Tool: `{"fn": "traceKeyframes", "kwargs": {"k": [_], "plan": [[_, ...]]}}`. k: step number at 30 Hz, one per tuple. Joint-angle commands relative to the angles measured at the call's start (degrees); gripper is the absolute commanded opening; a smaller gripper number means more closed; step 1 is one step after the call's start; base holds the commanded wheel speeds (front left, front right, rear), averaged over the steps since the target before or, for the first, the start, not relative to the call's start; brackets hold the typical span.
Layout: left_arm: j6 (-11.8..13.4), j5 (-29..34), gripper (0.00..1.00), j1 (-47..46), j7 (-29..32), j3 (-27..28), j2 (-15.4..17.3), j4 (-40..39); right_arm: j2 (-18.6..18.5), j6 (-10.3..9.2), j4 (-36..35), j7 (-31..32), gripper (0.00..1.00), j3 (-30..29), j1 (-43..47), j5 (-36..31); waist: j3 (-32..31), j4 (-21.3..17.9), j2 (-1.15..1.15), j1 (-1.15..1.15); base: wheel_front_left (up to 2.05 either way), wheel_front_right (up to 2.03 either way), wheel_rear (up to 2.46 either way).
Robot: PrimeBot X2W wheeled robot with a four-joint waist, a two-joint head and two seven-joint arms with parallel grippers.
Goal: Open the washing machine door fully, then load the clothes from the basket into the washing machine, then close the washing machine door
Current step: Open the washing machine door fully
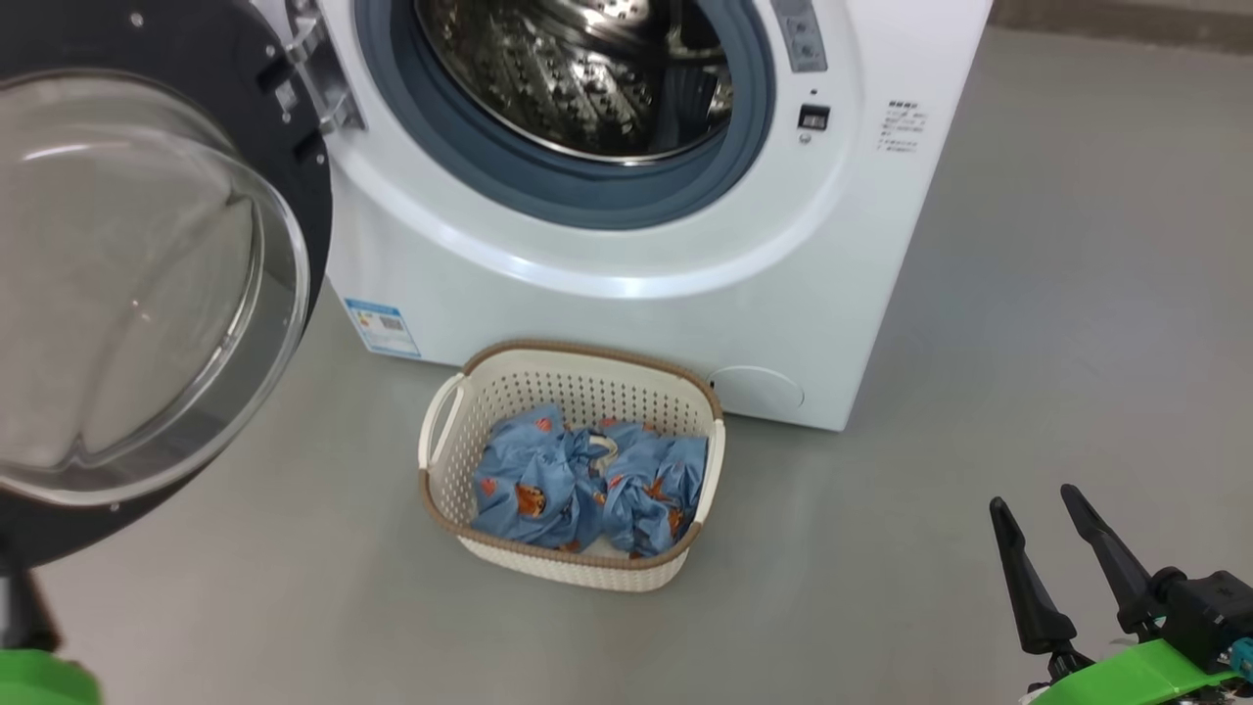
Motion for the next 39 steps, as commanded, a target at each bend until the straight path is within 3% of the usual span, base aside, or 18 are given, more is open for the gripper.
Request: {"fn": "traceKeyframes", "kwargs": {"k": [1, 19, 30, 39], "plan": [[-0.08, -0.47, 1.00, 0.13, -0.36, 0.40, 2.02, -2.29, -0.54, 0.16, -1.55, -0.69, 1.00, 0.89, 0.17, 0.22, -1.15, -0.88, 0.00, 0.00, 0.00, 0.00, 0.00], [-0.08, -7.17, 1.00, 5.05, -0.36, -18.16, -0.29, -11.25, -1.47, 0.16, -1.94, -0.69, 1.00, -0.23, 0.11, -0.04, -0.20, -9.39, 0.00, 0.00, 0.00, 0.00, 0.00], [-0.08, -8.73, 1.00, 4.27, -0.36, -22.96, -0.17, -12.31, -1.28, 0.16, -2.35, -0.69, 1.00, -1.77, -0.38, -0.28, 0.90, -14.35, 0.00, 0.00, 0.00, 0.00, 0.00], [-0.09, -10.27, 1.00, 4.40, -0.36, -23.64, -0.22, -13.21, -1.01, 0.16, -2.54, -0.69, 1.00, -2.75, -0.84, -0.23, 1.51, -16.46, 0.00, 0.00, 0.00, 0.00, 0.00]]}}
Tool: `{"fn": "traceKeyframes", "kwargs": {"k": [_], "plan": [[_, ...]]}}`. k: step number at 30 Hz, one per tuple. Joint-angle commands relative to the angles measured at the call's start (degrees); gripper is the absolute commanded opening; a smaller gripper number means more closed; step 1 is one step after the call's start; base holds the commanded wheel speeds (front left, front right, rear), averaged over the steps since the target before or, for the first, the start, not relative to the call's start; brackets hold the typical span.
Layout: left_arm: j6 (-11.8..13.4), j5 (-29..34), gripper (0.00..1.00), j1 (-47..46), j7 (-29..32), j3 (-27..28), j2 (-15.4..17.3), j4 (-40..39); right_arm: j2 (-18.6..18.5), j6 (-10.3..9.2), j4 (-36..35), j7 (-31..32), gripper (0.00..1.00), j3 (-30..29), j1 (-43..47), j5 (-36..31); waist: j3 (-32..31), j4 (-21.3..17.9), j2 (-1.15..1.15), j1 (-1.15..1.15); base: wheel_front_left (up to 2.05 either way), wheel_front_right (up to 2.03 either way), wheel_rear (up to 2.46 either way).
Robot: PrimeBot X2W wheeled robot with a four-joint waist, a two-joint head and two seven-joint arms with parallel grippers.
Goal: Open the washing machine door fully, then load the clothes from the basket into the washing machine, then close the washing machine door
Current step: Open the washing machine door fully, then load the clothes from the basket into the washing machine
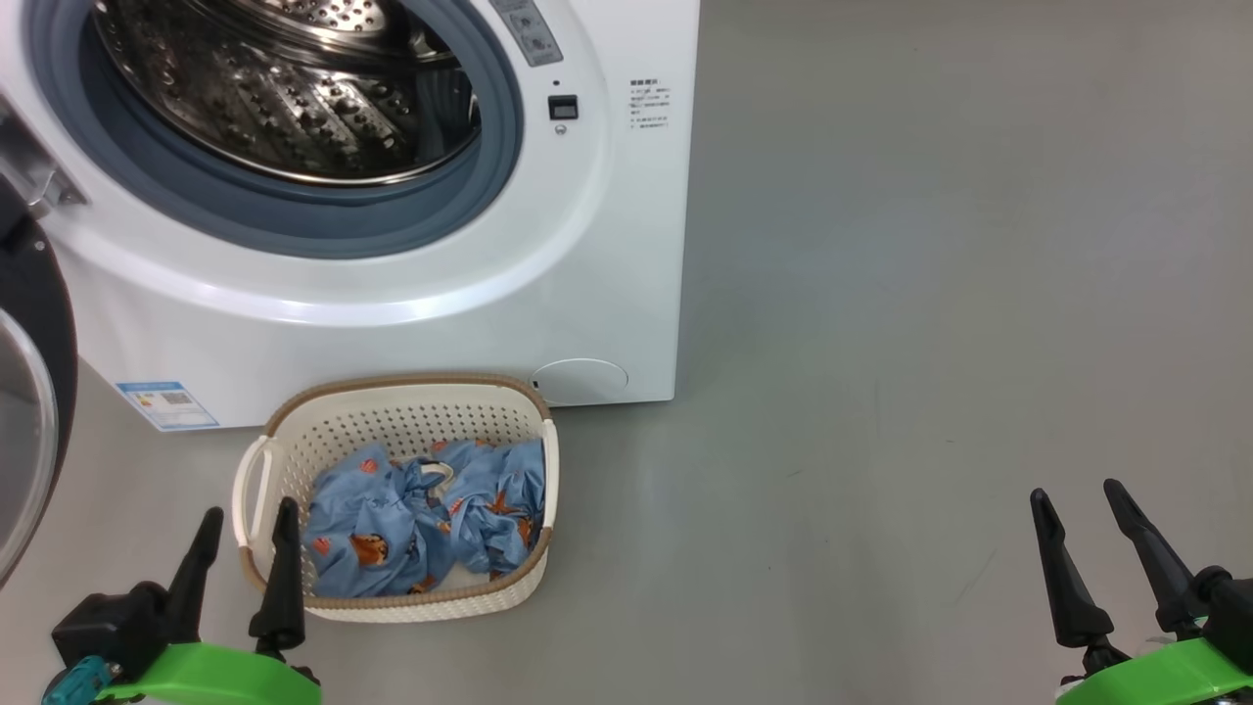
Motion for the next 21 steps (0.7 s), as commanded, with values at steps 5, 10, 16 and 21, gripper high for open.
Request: {"fn": "traceKeyframes", "kwargs": {"k": [5, 10, 16, 21], "plan": [[-0.09, -1.13, 1.00, -0.68, -0.37, 2.03, 1.94, -1.86, -0.54, 0.16, -1.48, -0.69, 1.00, 0.69, -1.35, -0.26, -0.05, -0.41, 0.00, 0.00, 0.00, 0.00, 0.00], [-0.09, -1.61, 1.00, -0.48, -0.37, 1.48, 2.28, -2.00, -0.42, 0.16, -1.58, -0.69, 1.00, 0.85, -1.21, -0.35, -0.21, -0.09, 0.00, 0.00, 0.00, 0.00, 0.00], [-0.09, -3.60, 1.00, -0.37, -0.37, 0.31, 2.91, -2.70, -0.34, 0.16, -1.76, -0.69, 1.00, 0.94, -1.38, -0.36, 0.05, 0.26, 0.00, 0.00, 0.08, -0.28, 0.21], [-0.09, -4.89, 1.00, -0.64, -0.37, -0.54, 3.97, -2.92, -0.13, 0.16, -1.85, -0.69, 1.00, 1.30, -1.79, -0.34, 0.93, 0.26, 0.00, 0.00, 0.51, -1.69, 1.19]]}}
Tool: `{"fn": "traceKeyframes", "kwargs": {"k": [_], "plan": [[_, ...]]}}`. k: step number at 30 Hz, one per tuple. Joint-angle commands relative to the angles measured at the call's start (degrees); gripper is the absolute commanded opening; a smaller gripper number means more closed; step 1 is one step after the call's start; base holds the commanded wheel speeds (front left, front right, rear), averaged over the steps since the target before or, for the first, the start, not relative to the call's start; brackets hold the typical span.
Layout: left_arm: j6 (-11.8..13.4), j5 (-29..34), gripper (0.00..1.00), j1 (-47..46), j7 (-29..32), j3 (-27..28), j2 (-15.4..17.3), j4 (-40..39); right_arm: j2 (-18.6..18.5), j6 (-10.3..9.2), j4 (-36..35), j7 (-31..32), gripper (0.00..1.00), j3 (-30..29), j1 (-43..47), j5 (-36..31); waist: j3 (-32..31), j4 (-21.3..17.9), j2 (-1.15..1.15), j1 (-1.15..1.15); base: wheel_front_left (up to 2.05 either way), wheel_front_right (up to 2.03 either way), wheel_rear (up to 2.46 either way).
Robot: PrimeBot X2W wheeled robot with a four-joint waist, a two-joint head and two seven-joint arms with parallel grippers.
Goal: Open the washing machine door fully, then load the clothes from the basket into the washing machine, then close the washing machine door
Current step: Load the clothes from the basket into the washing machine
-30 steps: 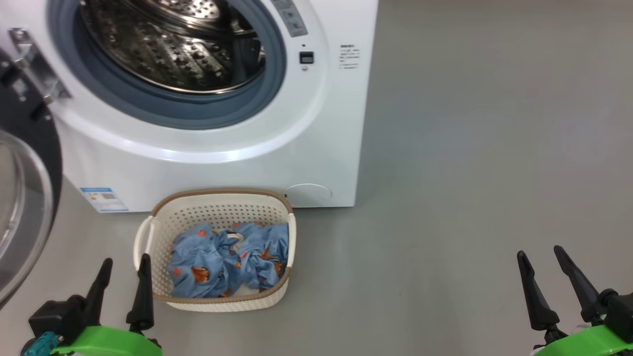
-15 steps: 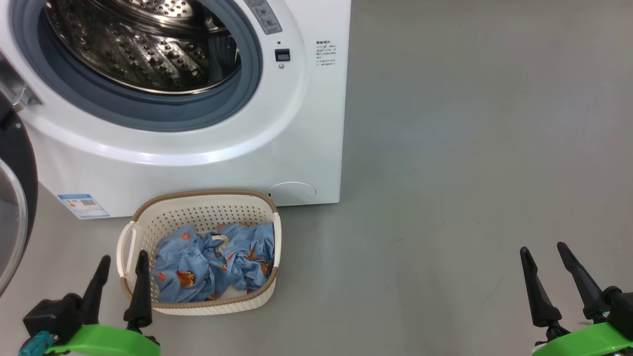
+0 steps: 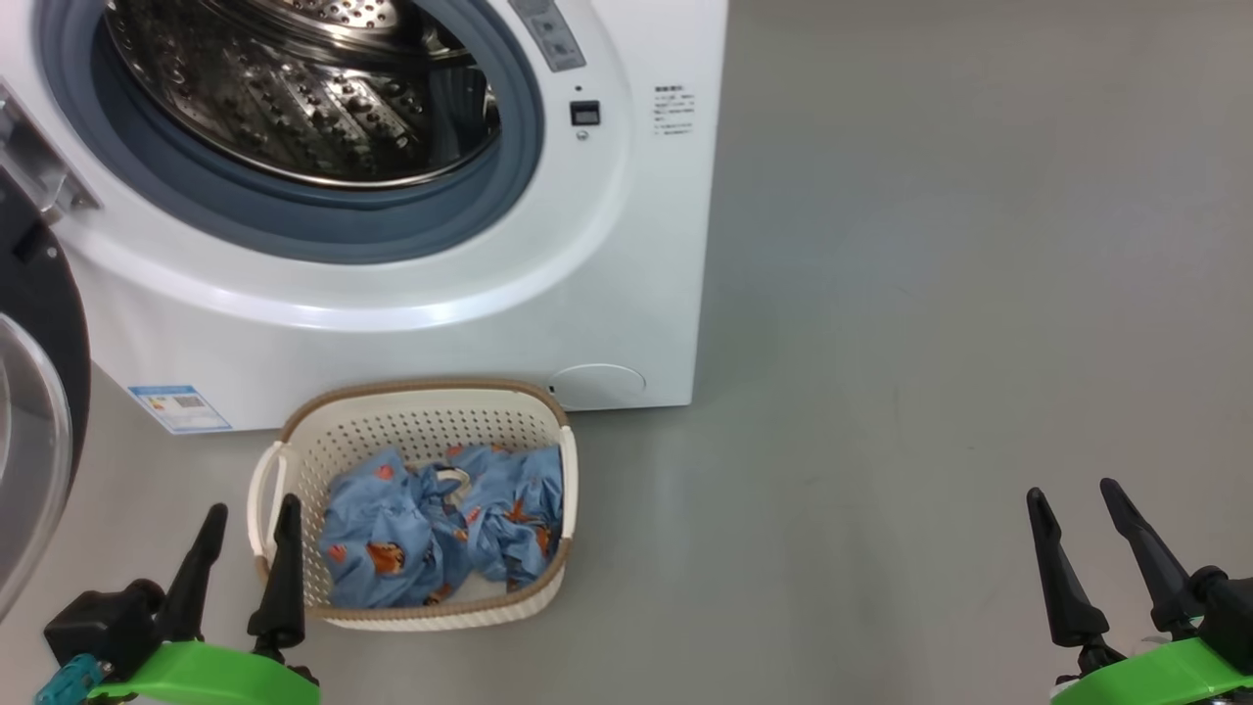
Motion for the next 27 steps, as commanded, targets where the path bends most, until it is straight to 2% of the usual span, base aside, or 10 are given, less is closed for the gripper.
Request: {"fn": "traceKeyframes", "kwargs": {"k": [1, 7, 12, 27], "plan": [[-0.09, -0.29, 1.00, -0.81, -0.37, 1.74, 2.09, -1.70, -0.53, 0.16, -1.59, -0.69, 1.00, 1.36, -1.86, -0.29, 0.32, -0.10, 0.00, 0.00, 0.90, -2.23, 1.33], [-0.09, 0.10, 1.00, -1.25, -0.37, 1.22, 2.53, -1.74, -0.32, 0.16, -1.63, -0.69, 1.00, 1.55, -2.27, -0.29, 1.19, -0.35, 0.00, 0.00, 0.92, -2.16, 1.24], [-0.09, 1.21, 1.00, -2.30, -0.37, 1.10, 2.48, -1.30, -0.02, 0.16, -1.68, -0.69, 1.00, 1.59, -2.84, -0.36, 2.24, -0.45, 0.00, 0.00, 0.74, -1.30, 0.56], [-0.09, 1.64, 1.00, -3.54, -0.37, 0.49, 1.91, 0.74, 0.76, 0.16, -1.72, -0.69, 1.00, 2.21, -4.42, -0.52, 4.38, -0.24, 0.00, 0.00, 0.11, -0.12, 0.01]]}}
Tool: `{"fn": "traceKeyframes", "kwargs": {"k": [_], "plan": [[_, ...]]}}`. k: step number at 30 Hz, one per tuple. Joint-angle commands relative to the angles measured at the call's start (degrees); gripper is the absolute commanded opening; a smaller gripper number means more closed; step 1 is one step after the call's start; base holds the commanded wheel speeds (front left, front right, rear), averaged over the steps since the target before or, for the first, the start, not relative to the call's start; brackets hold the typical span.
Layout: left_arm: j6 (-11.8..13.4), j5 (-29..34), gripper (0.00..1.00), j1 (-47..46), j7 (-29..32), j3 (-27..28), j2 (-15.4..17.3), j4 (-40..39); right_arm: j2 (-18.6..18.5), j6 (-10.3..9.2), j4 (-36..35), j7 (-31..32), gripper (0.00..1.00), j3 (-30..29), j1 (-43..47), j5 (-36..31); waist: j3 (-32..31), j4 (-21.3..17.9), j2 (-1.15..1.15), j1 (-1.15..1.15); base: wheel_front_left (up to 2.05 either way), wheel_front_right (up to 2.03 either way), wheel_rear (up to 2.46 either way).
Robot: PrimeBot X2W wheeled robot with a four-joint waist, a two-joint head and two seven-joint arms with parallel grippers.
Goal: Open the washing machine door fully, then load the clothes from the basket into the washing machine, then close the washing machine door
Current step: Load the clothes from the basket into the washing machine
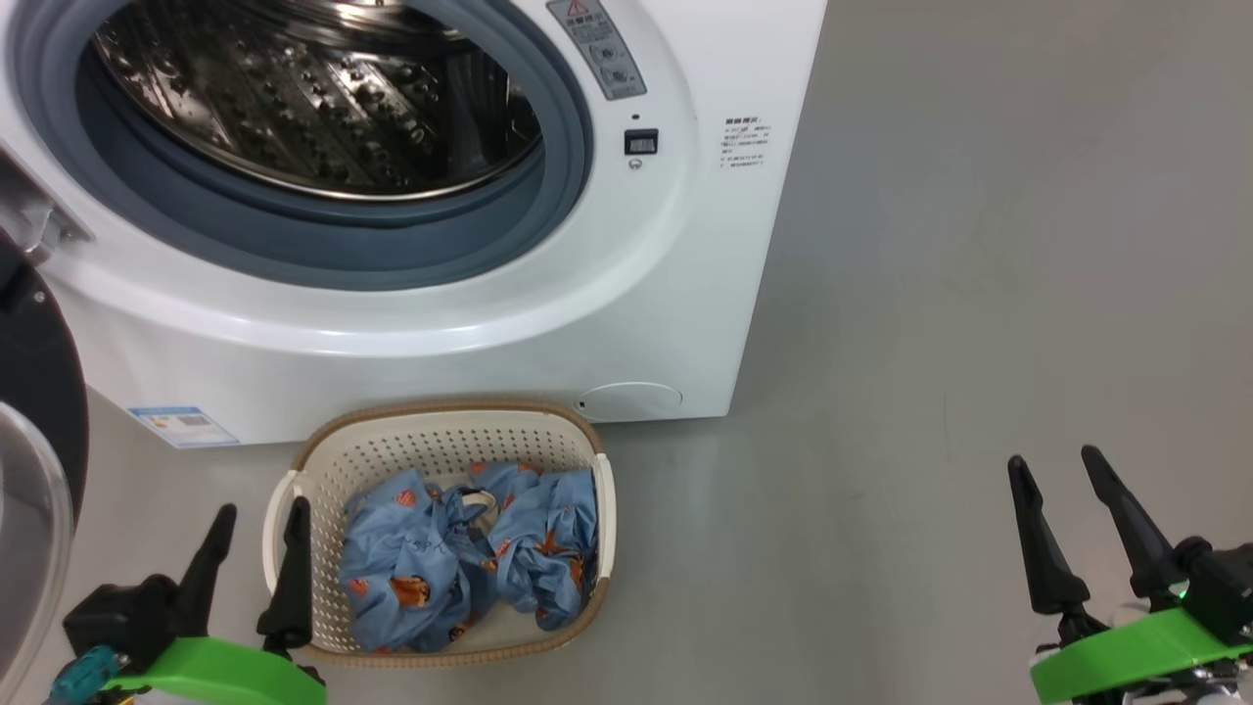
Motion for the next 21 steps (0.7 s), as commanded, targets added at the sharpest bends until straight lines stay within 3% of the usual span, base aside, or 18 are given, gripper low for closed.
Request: {"fn": "traceKeyframes", "kwargs": {"k": [1, 16, 21], "plan": [[-0.09, 0.56, 1.00, -2.66, -0.37, 1.32, 1.40, -0.19, -0.51, 0.16, -1.54, -0.69, 1.00, 1.60, -2.09, -0.44, 0.75, -0.03, 0.00, 0.00, 0.00, 0.00, 0.00], [-0.09, -1.10, 1.00, -12.43, -0.37, -6.02, 1.02, 15.40, 2.03, 0.16, -2.83, -0.69, 1.00, 2.43, -7.27, -0.60, 12.14, -1.54, 0.00, 0.00, 0.00, 0.00, 0.00], [-0.09, -2.91, 1.00, -21.19, -0.37, -11.11, 1.61, 25.86, 2.97, 0.16, -3.58, -0.69, 1.00, 2.65, -10.87, -0.85, 19.47, -2.60, 0.00, 0.00, 0.00, 0.00, 0.00]]}}
